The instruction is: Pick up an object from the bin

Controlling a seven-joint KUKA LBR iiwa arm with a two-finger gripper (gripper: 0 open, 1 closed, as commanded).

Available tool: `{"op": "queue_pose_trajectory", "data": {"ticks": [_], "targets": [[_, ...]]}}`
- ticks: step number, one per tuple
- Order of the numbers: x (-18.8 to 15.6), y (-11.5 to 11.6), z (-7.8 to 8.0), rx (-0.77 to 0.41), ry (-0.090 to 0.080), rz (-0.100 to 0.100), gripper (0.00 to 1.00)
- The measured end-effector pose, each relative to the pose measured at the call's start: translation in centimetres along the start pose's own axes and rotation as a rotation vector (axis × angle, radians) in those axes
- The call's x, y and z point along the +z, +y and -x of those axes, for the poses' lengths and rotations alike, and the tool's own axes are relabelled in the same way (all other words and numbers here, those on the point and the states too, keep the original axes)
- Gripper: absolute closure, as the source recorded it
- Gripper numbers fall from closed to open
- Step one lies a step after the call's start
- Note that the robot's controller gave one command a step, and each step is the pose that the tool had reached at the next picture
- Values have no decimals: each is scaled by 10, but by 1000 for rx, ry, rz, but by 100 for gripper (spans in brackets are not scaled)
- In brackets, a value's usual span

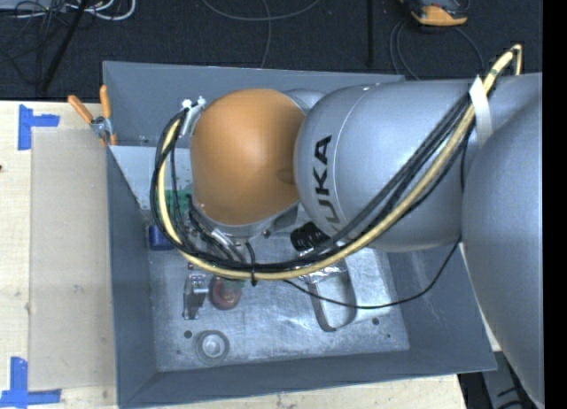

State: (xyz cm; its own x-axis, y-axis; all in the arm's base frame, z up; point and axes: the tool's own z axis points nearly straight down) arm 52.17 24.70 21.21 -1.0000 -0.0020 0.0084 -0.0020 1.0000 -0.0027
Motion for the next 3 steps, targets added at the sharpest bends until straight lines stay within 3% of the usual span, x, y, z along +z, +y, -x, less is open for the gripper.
{"op": "queue_pose_trajectory", "data": {"ticks": [1,2,3], "targets": [[117,-72,26,-313,-1,0,0],[141,-115,-4,-287,-13,4,0],[100,-132,3,-564,-11,0,0]]}}
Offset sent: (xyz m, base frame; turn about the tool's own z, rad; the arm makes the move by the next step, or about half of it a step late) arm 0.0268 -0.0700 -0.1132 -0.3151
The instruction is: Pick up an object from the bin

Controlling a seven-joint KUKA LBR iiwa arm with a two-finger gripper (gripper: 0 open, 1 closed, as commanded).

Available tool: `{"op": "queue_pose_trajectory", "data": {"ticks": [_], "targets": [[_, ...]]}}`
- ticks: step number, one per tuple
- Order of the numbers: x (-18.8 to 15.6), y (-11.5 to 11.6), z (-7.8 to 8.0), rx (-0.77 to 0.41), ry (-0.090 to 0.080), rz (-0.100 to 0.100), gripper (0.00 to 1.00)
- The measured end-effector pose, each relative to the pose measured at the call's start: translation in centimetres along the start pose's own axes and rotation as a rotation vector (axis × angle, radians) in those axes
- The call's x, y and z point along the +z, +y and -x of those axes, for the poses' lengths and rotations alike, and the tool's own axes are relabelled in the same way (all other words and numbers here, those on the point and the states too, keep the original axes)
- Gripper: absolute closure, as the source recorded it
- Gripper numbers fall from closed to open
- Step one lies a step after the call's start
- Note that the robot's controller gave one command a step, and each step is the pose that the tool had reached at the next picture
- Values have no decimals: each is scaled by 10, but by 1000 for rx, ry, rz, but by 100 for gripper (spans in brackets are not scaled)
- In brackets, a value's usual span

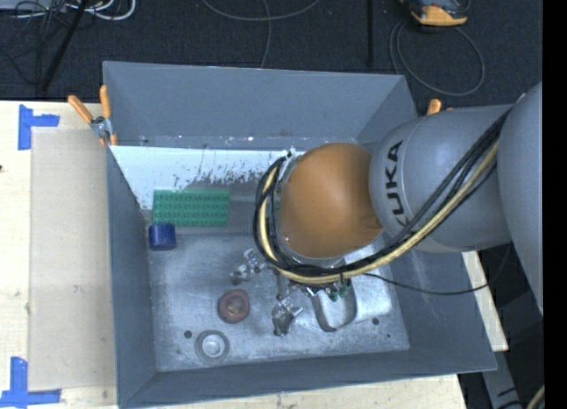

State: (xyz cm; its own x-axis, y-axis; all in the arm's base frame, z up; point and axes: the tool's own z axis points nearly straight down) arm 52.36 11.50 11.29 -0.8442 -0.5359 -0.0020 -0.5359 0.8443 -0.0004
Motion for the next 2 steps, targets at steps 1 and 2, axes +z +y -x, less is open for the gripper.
{"op": "queue_pose_trajectory", "data": {"ticks": [1,2], "targets": [[42,52,42,-243,2,1,0],[33,2,-3,78,6,0,0]]}}
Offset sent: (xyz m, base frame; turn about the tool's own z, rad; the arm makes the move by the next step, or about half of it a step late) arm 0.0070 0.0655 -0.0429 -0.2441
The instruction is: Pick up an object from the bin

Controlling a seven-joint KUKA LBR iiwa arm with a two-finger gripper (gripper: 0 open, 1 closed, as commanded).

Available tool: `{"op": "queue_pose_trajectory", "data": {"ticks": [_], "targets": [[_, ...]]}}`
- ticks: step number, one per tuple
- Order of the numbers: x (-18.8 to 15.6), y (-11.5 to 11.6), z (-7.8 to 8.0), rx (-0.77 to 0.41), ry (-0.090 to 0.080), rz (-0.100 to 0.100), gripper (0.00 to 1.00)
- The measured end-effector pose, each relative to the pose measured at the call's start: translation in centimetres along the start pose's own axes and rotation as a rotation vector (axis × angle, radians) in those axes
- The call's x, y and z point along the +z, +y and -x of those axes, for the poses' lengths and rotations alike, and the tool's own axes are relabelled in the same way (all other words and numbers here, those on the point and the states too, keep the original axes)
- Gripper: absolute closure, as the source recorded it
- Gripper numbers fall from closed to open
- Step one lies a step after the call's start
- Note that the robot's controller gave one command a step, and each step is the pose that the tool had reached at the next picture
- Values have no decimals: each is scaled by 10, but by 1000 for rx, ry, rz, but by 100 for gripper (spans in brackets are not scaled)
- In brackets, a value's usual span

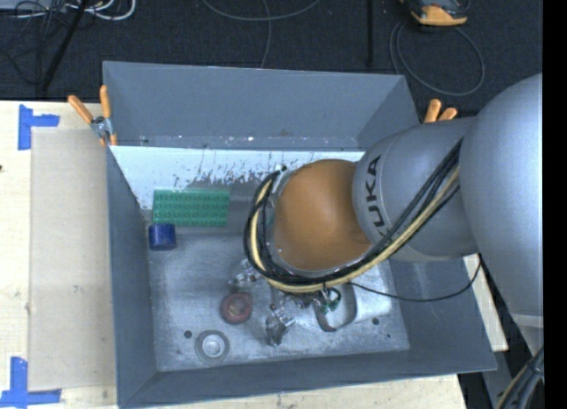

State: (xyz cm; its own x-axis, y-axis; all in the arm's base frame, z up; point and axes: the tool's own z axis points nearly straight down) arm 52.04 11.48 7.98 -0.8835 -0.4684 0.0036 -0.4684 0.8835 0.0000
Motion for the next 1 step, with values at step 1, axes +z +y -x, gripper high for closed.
{"op": "queue_pose_trajectory", "data": {"ticks": [1], "targets": [[8,21,4,-467,-6,-2,0]]}}
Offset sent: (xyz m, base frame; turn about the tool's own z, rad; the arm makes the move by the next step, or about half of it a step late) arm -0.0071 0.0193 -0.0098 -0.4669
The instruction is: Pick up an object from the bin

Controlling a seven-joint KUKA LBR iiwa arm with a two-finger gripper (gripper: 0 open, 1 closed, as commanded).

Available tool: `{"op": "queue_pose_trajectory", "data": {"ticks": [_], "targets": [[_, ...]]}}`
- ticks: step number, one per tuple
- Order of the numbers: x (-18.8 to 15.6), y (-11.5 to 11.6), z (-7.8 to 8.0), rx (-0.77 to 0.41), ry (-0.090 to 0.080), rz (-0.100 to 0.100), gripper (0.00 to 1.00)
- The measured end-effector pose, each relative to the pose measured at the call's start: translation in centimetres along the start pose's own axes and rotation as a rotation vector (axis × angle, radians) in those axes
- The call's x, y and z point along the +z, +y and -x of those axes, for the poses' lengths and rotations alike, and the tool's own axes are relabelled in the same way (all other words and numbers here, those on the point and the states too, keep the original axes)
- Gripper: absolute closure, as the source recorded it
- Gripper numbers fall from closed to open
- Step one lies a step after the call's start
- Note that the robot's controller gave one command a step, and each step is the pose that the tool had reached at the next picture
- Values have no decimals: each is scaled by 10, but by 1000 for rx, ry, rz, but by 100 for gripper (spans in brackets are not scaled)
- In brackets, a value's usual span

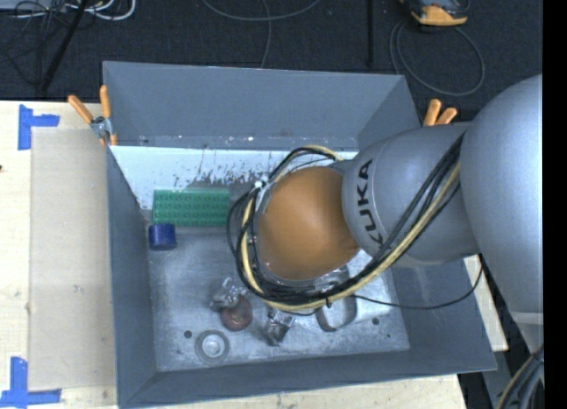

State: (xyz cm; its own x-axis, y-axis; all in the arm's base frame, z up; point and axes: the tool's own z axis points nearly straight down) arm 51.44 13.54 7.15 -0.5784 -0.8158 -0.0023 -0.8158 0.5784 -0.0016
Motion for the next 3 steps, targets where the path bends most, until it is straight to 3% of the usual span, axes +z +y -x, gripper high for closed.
{"op": "queue_pose_trajectory", "data": {"ticks": [1,2,3], "targets": [[-1,-1,0,5,-1,1,100],[-2,-59,-37,84,-8,2,100],[-162,-83,-68,-116,-2,-4,100]]}}
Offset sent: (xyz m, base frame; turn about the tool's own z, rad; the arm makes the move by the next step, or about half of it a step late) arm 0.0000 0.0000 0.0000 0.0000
